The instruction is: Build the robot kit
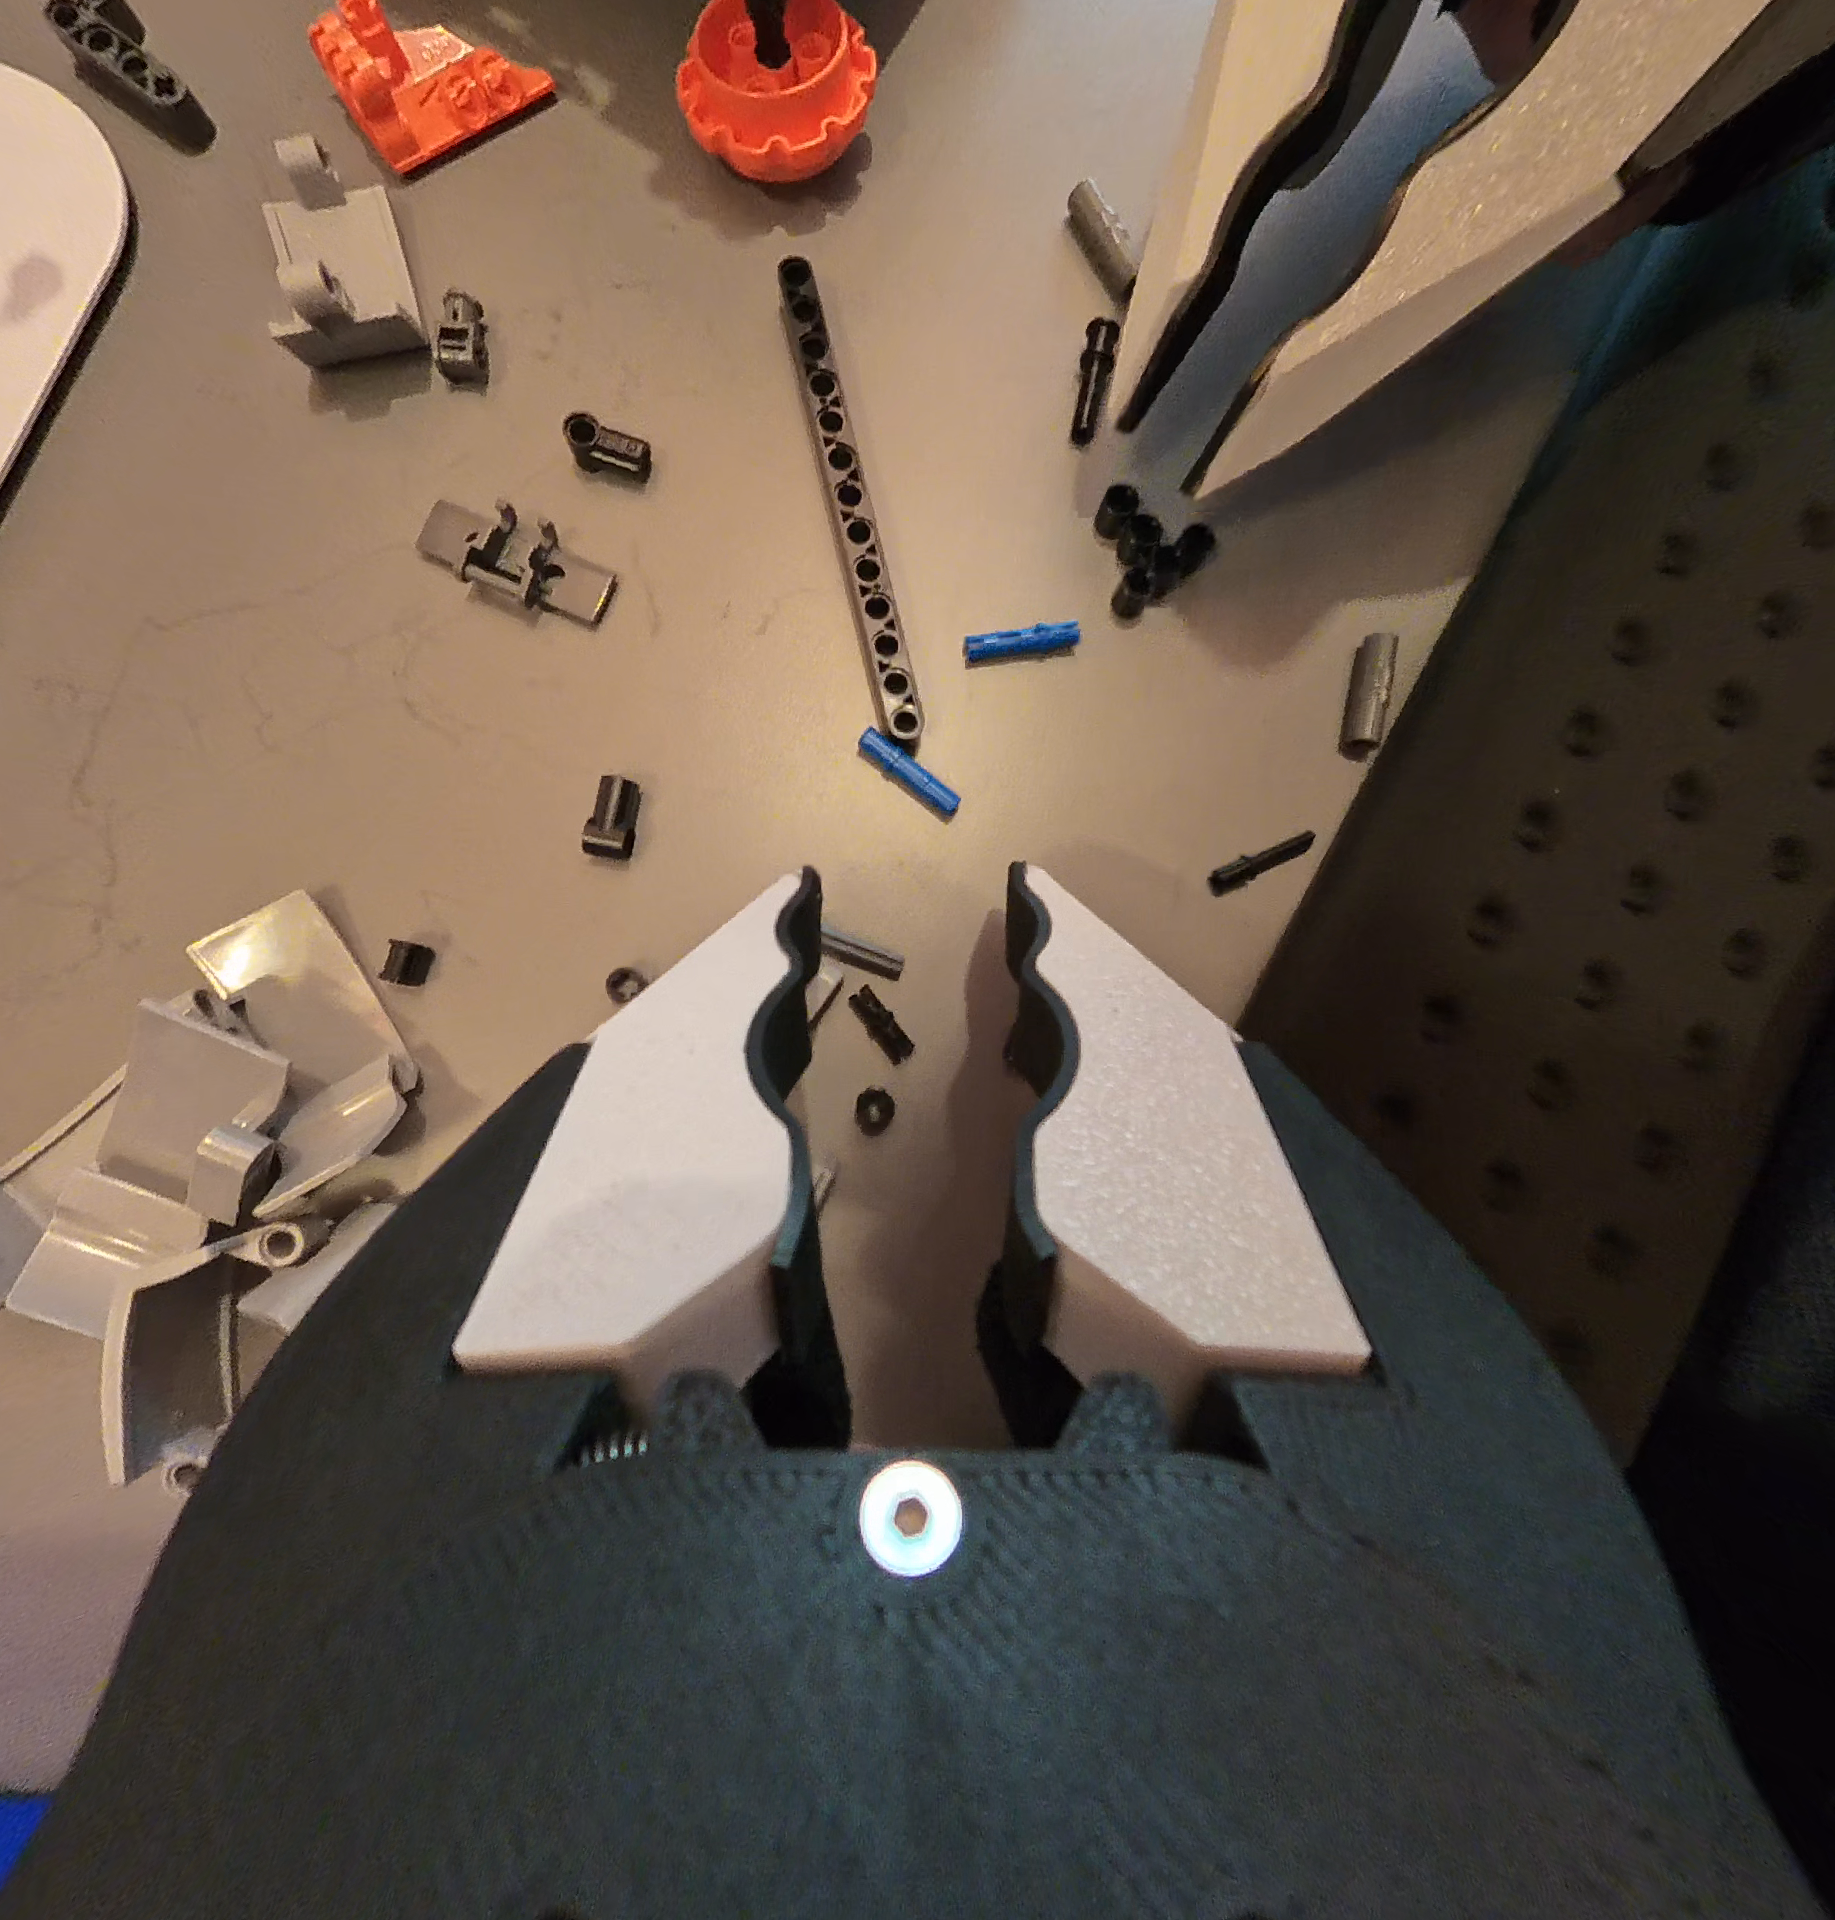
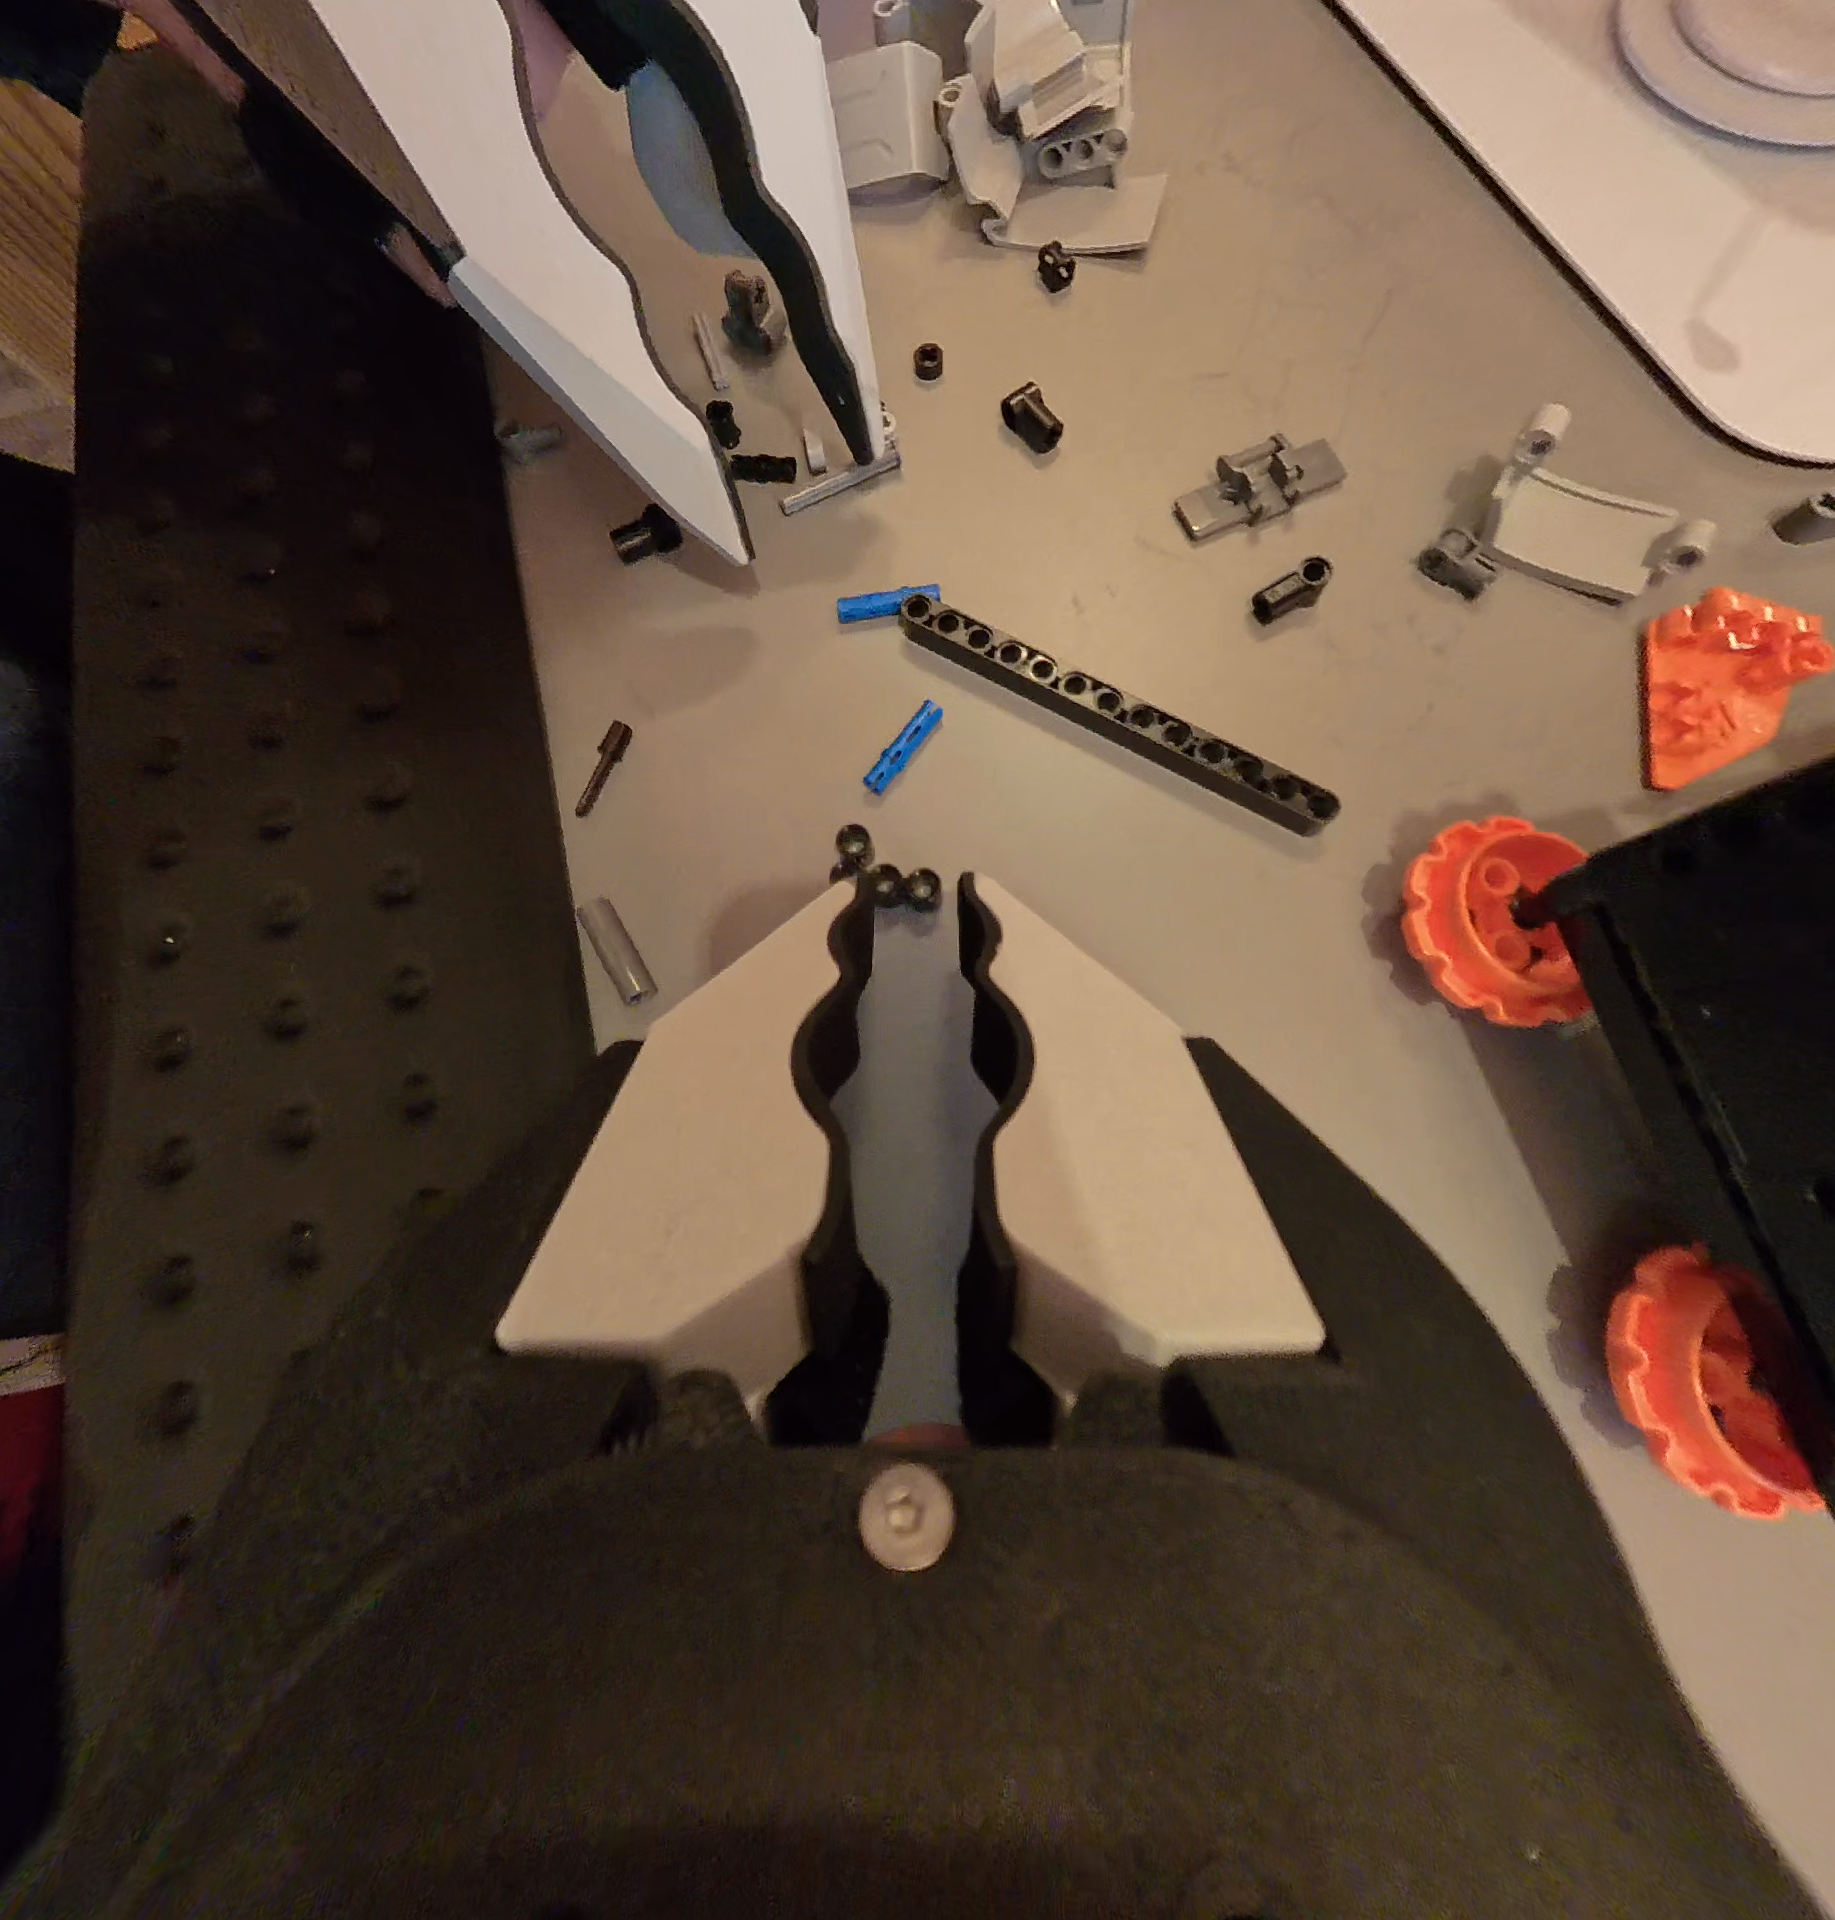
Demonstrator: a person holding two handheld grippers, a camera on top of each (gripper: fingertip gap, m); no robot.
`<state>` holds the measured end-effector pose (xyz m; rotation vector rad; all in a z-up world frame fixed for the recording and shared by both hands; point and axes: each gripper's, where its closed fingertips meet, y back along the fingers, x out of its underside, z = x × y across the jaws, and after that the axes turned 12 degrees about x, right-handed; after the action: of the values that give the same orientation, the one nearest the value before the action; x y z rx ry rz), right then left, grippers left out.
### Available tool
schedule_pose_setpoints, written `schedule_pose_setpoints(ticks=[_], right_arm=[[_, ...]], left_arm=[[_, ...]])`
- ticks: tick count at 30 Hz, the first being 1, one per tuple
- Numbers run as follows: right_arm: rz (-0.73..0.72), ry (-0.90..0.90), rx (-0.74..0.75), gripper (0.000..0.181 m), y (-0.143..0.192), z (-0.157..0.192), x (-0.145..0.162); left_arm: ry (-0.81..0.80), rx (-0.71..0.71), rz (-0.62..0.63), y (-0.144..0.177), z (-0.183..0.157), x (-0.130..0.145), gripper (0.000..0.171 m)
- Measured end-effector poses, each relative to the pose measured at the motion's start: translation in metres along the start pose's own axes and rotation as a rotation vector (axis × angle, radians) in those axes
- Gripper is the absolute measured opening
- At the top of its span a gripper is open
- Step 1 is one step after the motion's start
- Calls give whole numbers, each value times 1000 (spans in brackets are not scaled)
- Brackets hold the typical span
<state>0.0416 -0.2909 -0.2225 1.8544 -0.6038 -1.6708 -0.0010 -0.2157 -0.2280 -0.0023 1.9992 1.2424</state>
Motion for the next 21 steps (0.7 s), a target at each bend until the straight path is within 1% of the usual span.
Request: schedule_pose_setpoints(ticks=[8, 14, 18, 21], right_arm=[[-14, -36, 5, 17, 9, -7, 7], [-33, -51, 22, 18, 15, -13, 9], [-38, -60, 38, 19, 20, -19, 12], [-41, -66, 40, 20, 21, -20, 13]], left_arm=[[1, 0, 0, -4, -1, -3, 34], [1, -21, -12, -1, 1, -4, 33], [17, -48, -26, 12, 6, -1, 38], [52, -102, 5, 29, 17, 13, 36]])
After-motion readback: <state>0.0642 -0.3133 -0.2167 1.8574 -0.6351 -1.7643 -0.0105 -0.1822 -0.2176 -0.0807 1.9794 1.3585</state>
